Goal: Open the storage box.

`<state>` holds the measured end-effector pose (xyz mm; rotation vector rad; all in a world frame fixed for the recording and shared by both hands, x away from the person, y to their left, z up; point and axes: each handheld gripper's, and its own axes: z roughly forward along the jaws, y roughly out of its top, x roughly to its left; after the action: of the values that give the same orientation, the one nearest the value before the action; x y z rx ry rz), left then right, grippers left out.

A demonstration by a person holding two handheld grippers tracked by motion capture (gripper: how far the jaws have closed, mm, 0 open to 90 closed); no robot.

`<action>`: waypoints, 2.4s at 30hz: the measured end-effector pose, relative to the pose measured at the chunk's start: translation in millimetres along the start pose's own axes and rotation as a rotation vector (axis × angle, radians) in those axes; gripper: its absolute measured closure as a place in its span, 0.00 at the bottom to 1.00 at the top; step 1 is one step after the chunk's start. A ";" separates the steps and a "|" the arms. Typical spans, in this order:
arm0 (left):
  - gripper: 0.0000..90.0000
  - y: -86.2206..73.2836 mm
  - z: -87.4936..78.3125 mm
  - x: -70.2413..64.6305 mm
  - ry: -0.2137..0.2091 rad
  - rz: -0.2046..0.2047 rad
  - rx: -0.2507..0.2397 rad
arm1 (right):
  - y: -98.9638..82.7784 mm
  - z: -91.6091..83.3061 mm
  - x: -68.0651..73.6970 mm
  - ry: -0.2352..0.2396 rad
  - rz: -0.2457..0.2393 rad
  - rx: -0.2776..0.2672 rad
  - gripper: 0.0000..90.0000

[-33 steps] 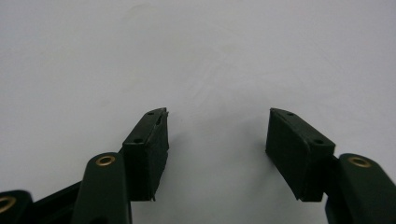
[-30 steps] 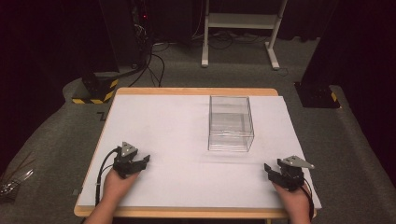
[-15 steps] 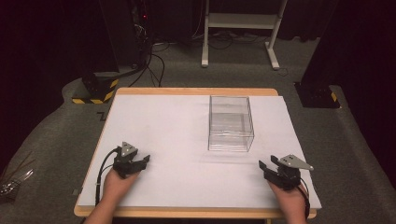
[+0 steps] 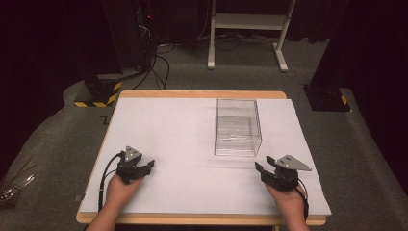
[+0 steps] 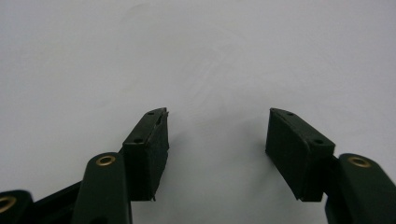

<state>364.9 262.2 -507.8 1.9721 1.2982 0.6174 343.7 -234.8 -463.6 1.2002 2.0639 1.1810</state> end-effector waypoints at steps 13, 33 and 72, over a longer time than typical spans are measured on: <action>0.44 0.0 0.0 -0.1 0.002 0.002 -0.001 | 23.5 15.9 15.8 0.033 -0.037 -0.010 0.49; 0.44 0.0 0.0 0.0 0.002 0.002 -0.001 | 36.8 45.6 16.9 0.058 -0.034 -0.018 0.46; 0.44 -0.2 -0.1 -0.6 0.006 0.005 -0.002 | 45.4 71.4 -1.3 0.194 -0.033 -0.064 0.71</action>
<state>364.5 261.7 -507.9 1.9738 1.2963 0.6269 417.4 -193.2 -461.7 1.0548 2.1579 1.3841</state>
